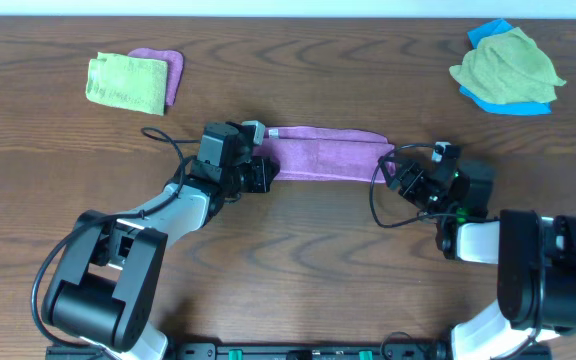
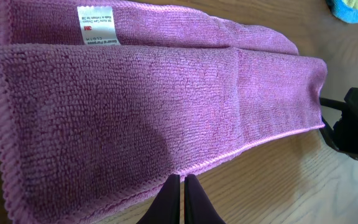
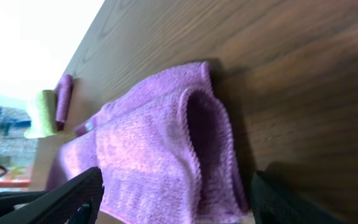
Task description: Fold the cloth
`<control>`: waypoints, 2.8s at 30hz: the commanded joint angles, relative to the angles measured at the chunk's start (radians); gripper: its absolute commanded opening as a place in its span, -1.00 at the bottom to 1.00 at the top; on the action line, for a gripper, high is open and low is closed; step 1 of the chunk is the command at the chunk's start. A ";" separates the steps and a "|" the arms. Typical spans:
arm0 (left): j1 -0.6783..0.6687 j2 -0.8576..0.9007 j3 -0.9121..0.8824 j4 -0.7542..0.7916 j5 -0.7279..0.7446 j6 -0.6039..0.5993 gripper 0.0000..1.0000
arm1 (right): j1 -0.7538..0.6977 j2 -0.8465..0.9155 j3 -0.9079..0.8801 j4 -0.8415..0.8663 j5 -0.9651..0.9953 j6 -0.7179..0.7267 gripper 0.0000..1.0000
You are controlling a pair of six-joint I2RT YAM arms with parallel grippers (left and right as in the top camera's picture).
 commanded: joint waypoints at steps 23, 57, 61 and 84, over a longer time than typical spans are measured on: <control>-0.002 0.007 0.013 -0.040 -0.082 0.016 -0.89 | 0.061 0.032 0.023 -0.024 -0.041 0.098 0.51; 0.000 0.211 0.164 -0.084 -0.156 0.095 -0.89 | 0.061 0.032 0.023 0.002 -0.082 0.078 0.45; -0.003 0.230 0.164 -0.080 -0.149 0.089 -0.88 | 0.061 0.032 0.024 0.003 -0.060 0.067 0.44; -0.002 0.230 0.164 -0.074 -0.130 0.089 -0.88 | 0.071 0.031 0.031 -0.156 0.109 0.022 0.31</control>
